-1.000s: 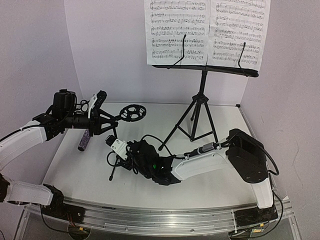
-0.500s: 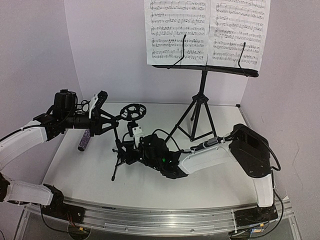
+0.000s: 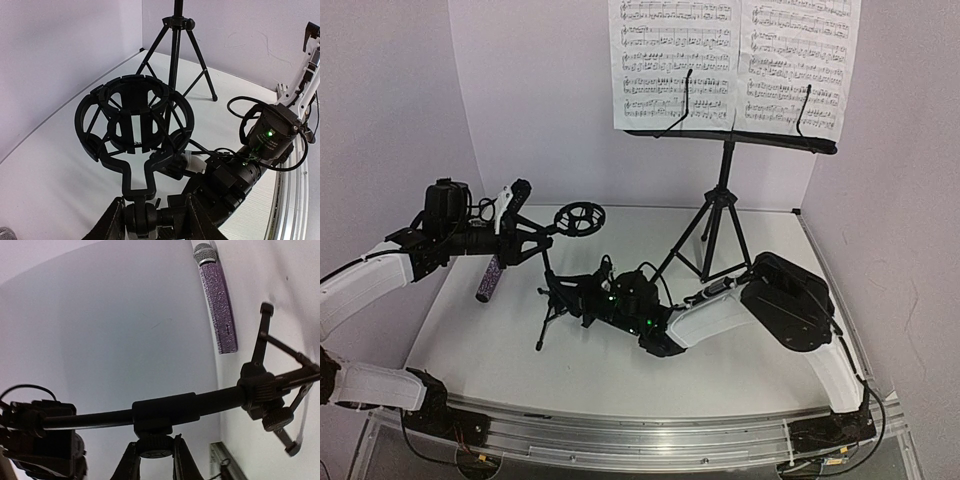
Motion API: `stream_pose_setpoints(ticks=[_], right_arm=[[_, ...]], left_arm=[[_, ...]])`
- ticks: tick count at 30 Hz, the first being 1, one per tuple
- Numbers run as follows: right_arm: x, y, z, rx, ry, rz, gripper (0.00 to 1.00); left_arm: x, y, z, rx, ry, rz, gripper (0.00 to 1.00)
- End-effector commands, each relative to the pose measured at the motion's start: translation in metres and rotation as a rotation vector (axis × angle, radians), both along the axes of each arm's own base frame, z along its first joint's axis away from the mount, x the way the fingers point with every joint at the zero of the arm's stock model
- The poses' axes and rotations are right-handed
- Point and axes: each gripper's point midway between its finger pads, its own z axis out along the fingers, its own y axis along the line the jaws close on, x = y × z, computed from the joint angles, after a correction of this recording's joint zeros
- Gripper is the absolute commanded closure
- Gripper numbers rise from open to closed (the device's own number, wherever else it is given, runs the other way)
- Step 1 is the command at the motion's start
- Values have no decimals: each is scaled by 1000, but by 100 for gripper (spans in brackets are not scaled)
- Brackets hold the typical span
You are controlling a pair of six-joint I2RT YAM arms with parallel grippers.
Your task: Set up the instrument practice props
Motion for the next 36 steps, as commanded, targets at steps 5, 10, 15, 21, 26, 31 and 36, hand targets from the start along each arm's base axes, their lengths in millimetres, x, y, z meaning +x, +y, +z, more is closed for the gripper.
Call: stream_pose_setpoints(ticks=[5, 10, 15, 21, 26, 31, 36], right_arm=[[29, -20, -20, 198, 340, -170, 100], [24, -35, -18, 78, 197, -175, 42], [9, -50, -16, -154, -61, -126, 29], [-40, -45, 50, -581, -850, -23, 28], [-67, -35, 43, -940, -1307, 19, 31], [-56, -19, 32, -1318, -1639, 20, 47], [-36, -21, 26, -1516, -1731, -11, 50]], left_arm=[[-18, -13, 32, -67, -93, -109, 100], [-16, -13, 31, -68, -83, -100, 100], [-12, -13, 32, -68, -72, -89, 100], [-11, -14, 29, -67, -63, -91, 100], [-10, -14, 30, -72, -55, -90, 100], [-10, -15, 30, -74, -45, -90, 100], [-12, -15, 29, -74, -35, -95, 100]])
